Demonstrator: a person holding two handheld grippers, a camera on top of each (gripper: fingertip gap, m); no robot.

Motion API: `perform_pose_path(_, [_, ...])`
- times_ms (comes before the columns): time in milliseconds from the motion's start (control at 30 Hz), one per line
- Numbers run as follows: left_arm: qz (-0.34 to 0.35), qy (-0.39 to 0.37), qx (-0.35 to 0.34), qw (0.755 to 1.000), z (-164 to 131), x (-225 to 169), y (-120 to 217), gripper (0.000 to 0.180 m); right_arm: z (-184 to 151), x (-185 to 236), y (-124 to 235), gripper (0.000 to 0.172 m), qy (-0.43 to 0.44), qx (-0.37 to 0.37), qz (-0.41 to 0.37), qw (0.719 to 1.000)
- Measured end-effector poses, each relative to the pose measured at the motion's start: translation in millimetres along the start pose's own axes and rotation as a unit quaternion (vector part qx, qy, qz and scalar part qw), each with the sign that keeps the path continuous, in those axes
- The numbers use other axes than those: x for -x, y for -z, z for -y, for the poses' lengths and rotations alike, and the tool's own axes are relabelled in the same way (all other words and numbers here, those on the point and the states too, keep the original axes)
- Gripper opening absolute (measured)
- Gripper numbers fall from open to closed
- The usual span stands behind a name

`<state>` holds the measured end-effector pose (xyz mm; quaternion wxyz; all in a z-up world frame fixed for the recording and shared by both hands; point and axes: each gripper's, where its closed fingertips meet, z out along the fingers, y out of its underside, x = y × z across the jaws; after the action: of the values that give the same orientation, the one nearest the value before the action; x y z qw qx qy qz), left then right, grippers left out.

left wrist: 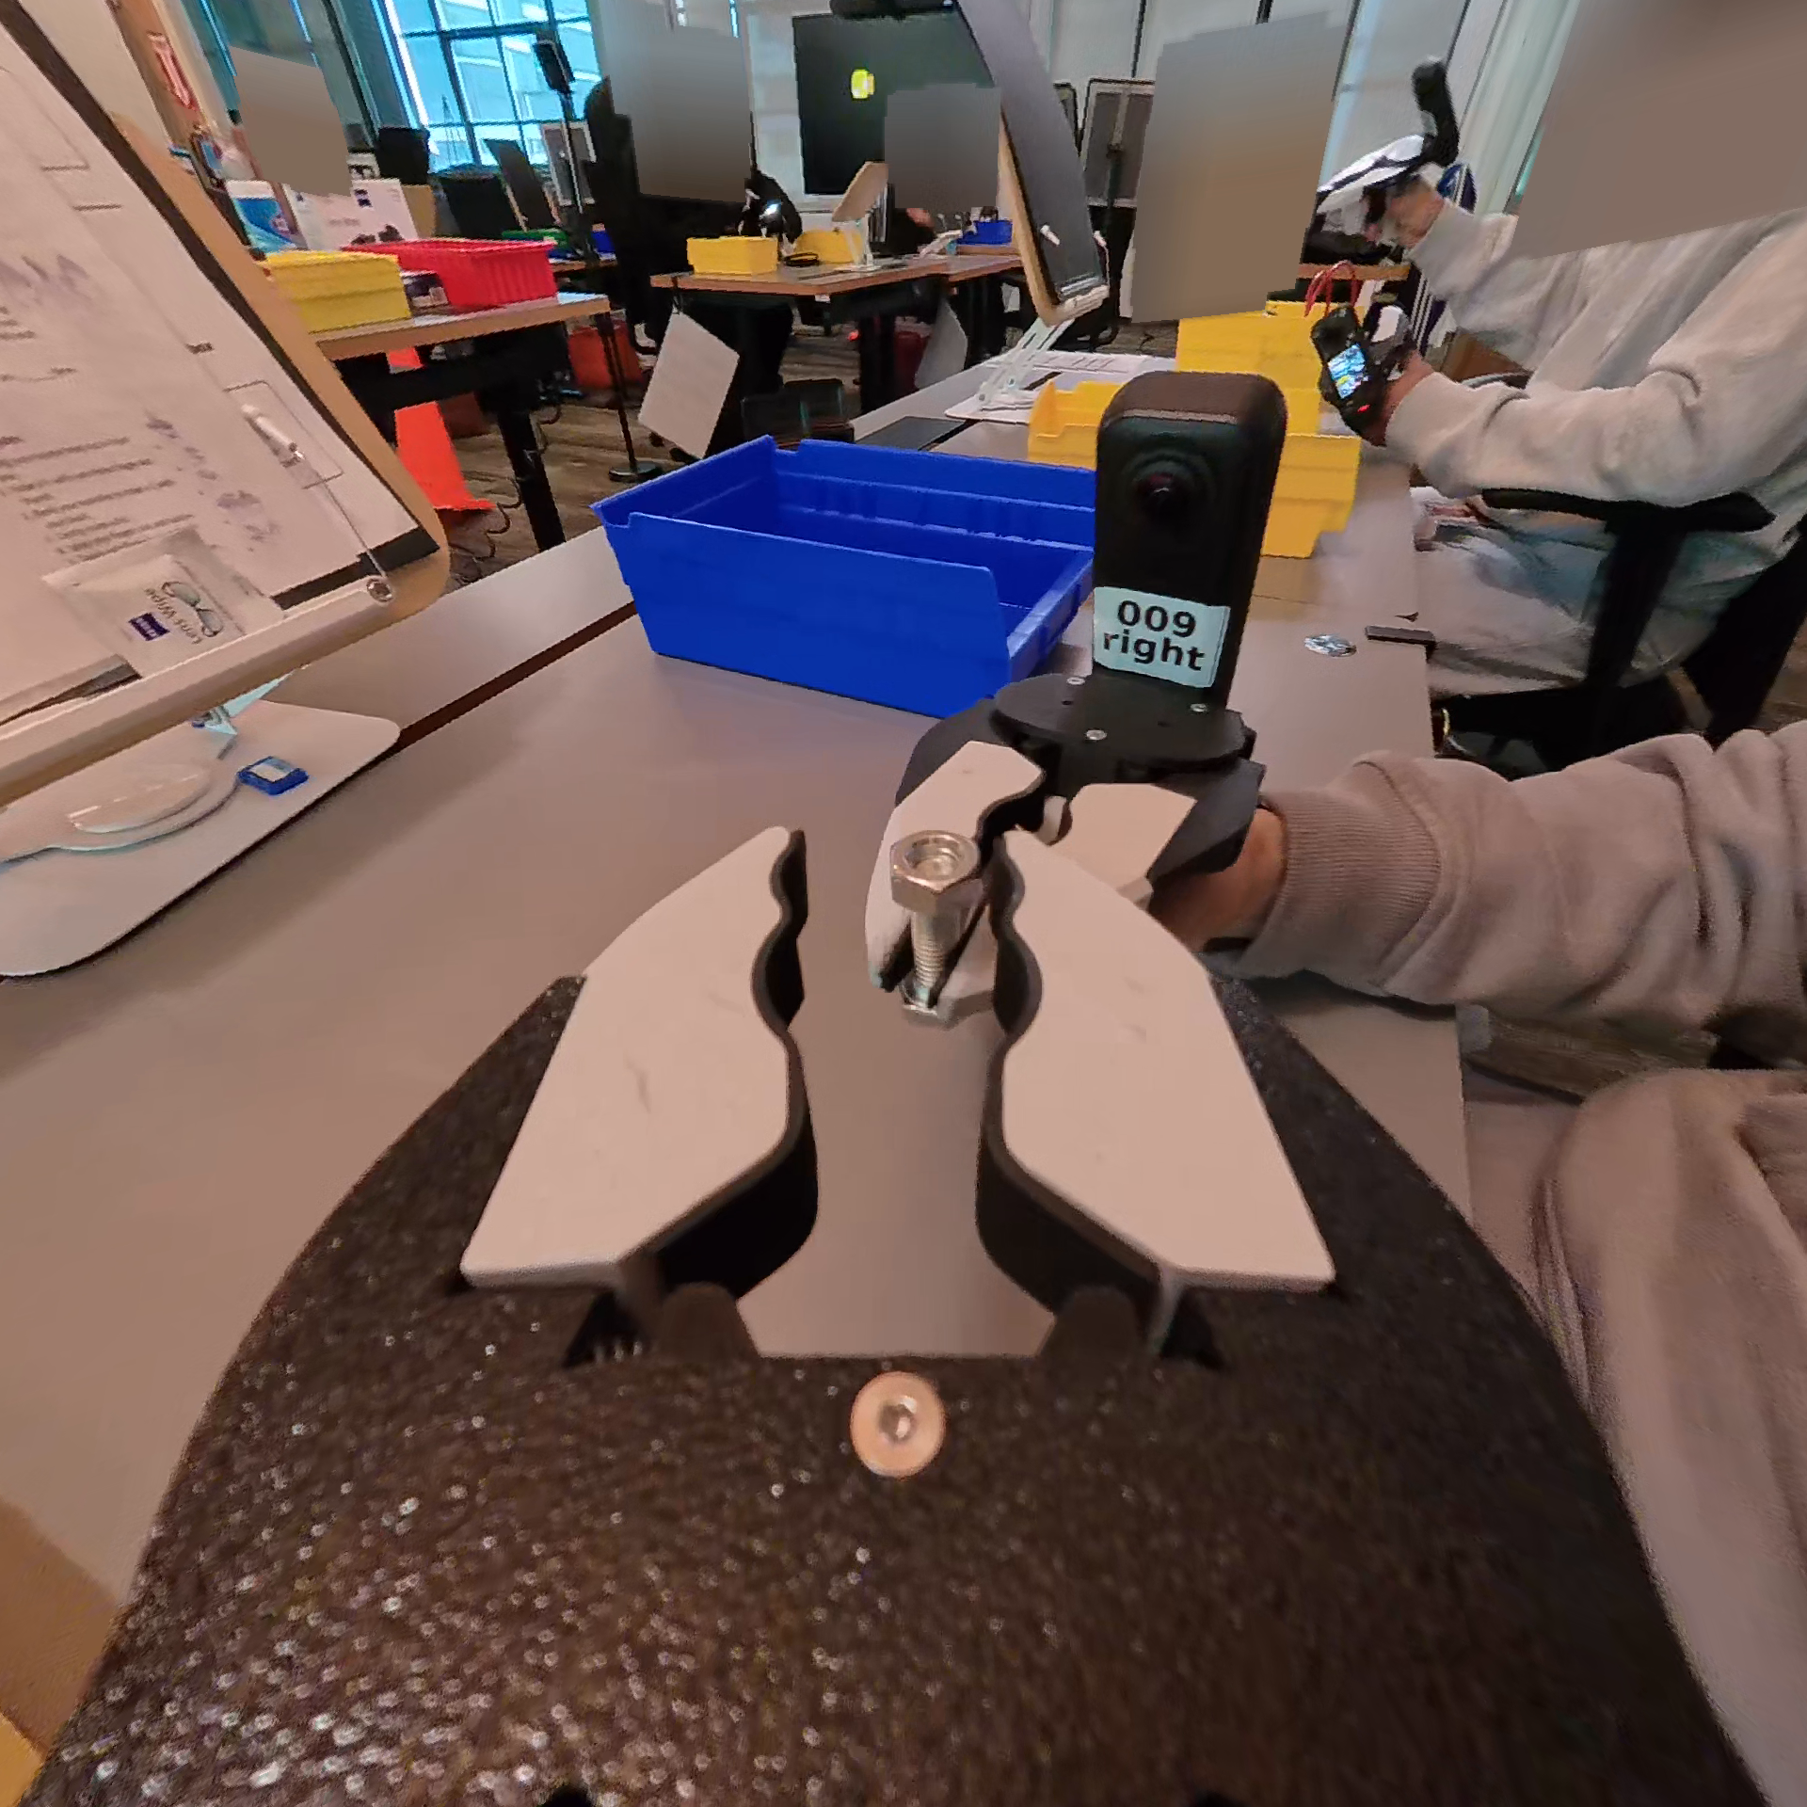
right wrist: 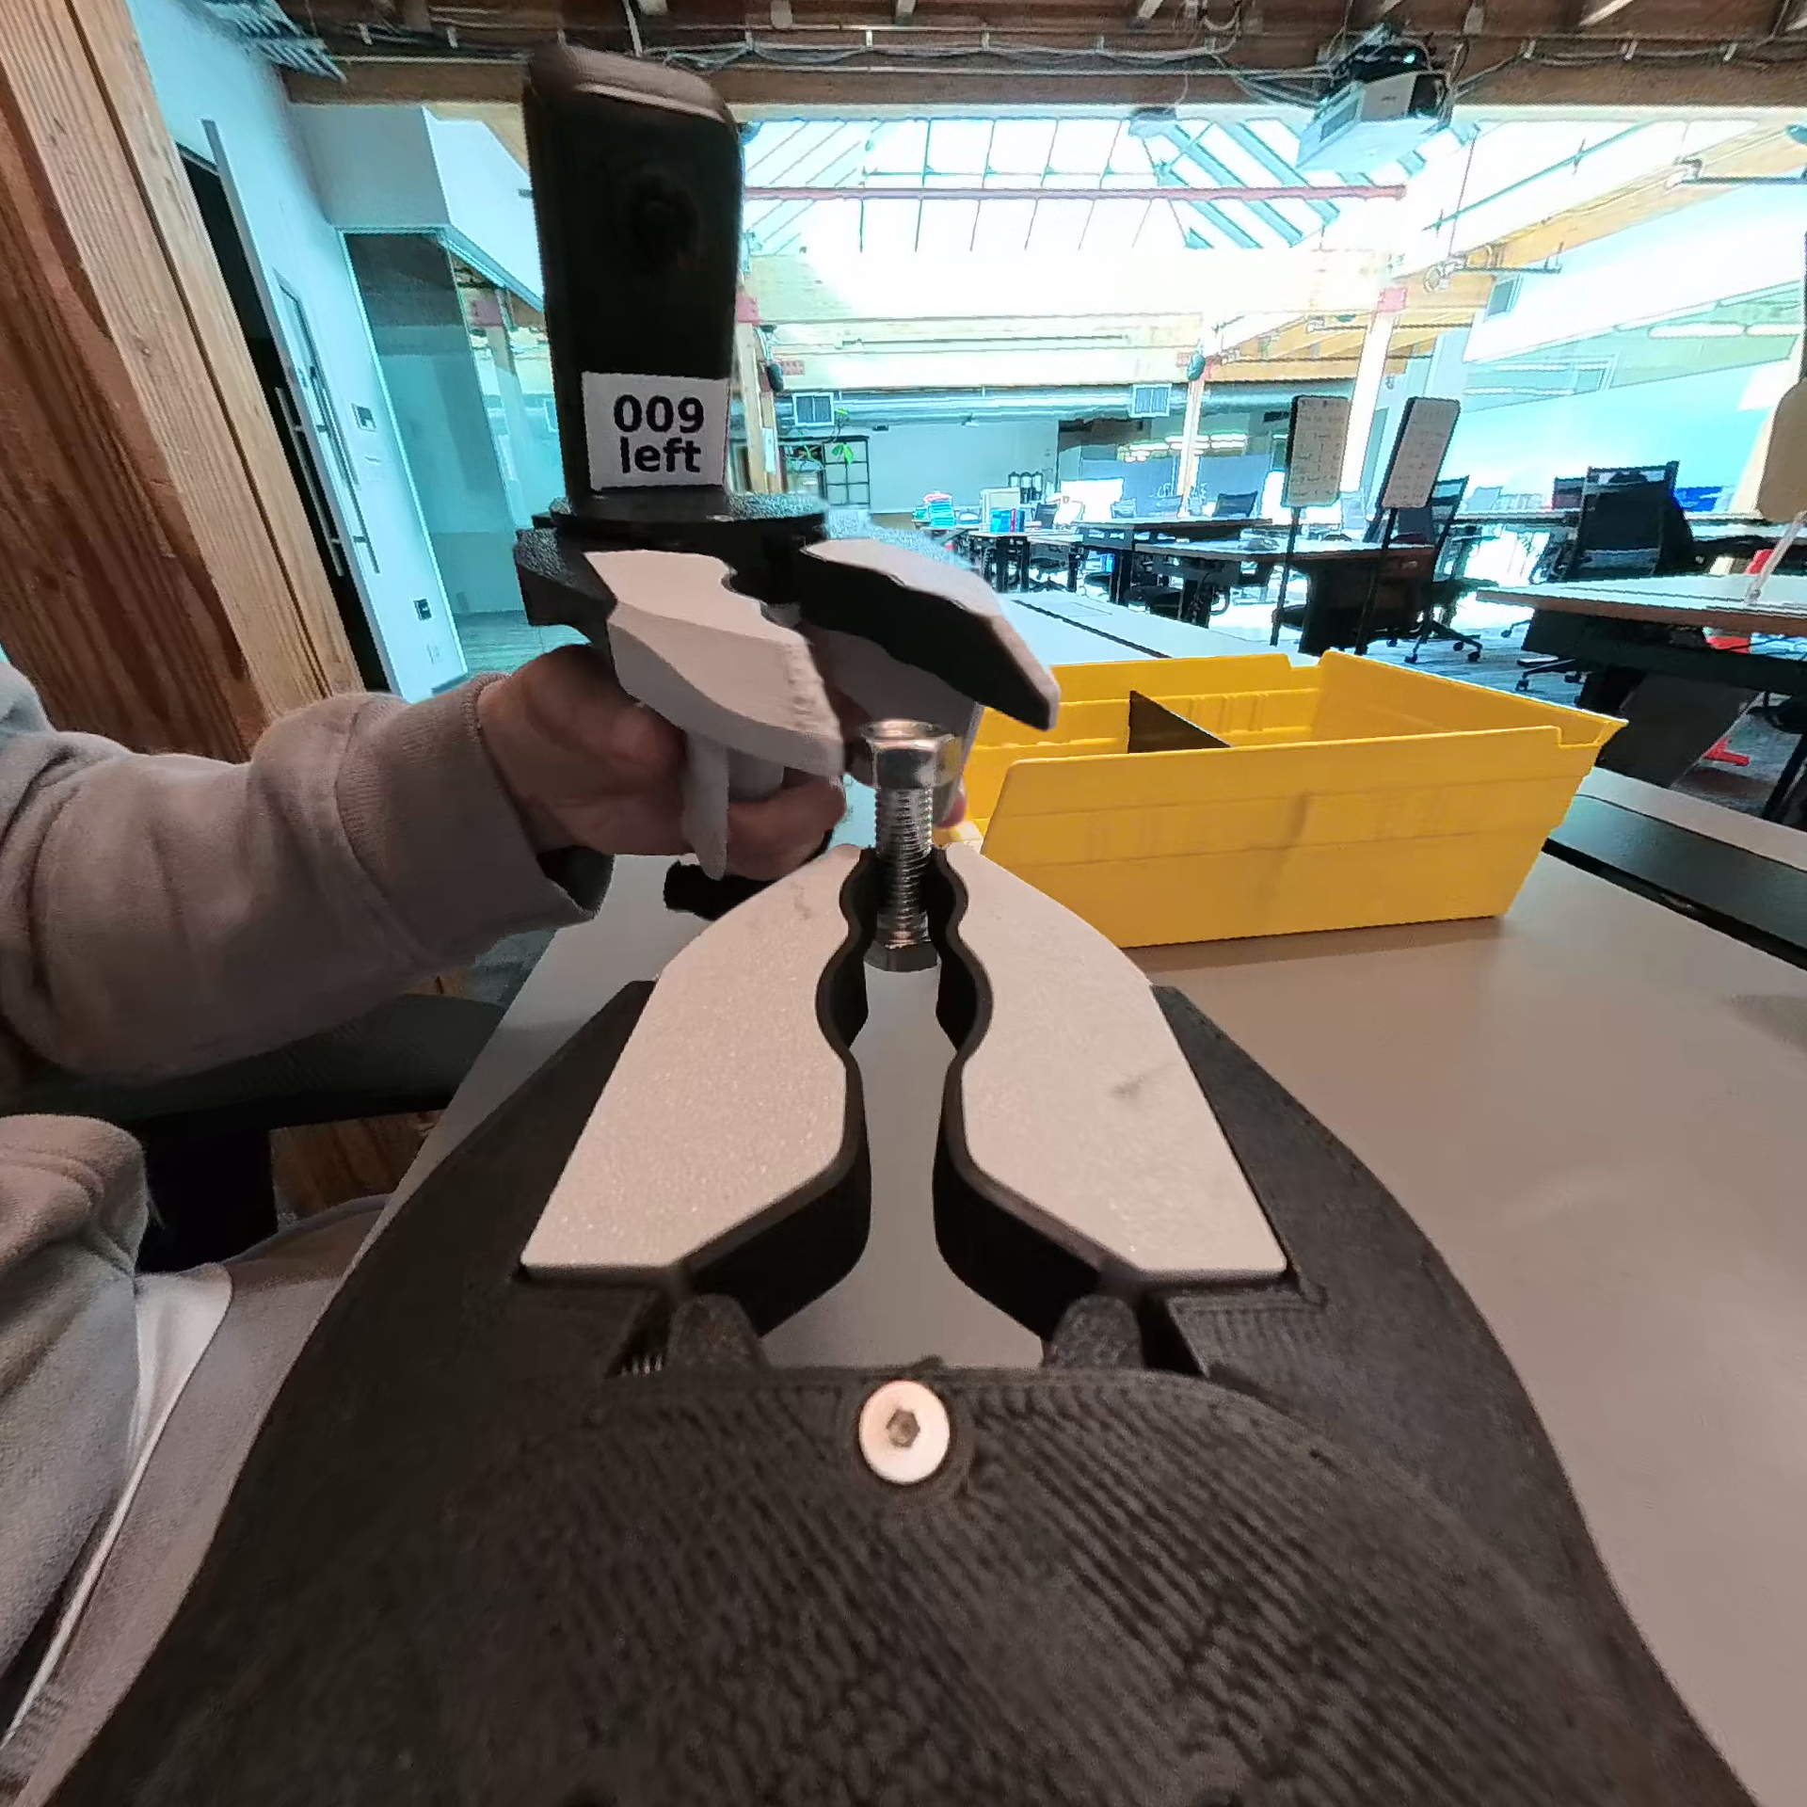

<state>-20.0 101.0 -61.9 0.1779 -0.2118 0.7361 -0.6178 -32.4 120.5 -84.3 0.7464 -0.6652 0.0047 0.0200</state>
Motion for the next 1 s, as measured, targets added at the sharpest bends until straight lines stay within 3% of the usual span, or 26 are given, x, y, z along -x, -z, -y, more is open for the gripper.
perform_pose_path(233, [0.072,0.012,0.007,0.997,-10.6,30.5,15.8,0.031,5.2,-8.9,5.6,0.009,-0.007,-0.013,-0.019,1.000])
perform_pose_path(400, [0.026,0.018,-0.034,0.999,6.0,9.6,3.9,0.040,2.4,-9.3,2.6,0.009,-0.007,-0.006,-0.025,1.000])
perform_pose_path(567, [0.043,0.034,-0.038,0.998,1.6,14.9,-4.7,0.041,1.4,-11.6,3.8,0.009,-0.012,-0.004,-0.033,0.999])
perform_pose_path(733, [0.131,0.021,-0.003,0.991,-13.7,48.1,15.2,0.031,3.1,-19.9,7.7,0.009,-0.019,-0.006,-0.052,0.998])
perform_pose_path(867, [0.061,0.046,-0.039,0.996,1.3,24.7,3.3,0.049,-2.2,-19.7,3.7,0.009,-0.021,0.005,-0.056,0.998])
perform_pose_path(1000, [0.069,0.039,-0.037,0.996,-1.1,21.6,-8.3,0.048,-1.6,-17.2,3.4,0.009,-0.022,0.003,-0.050,0.998])
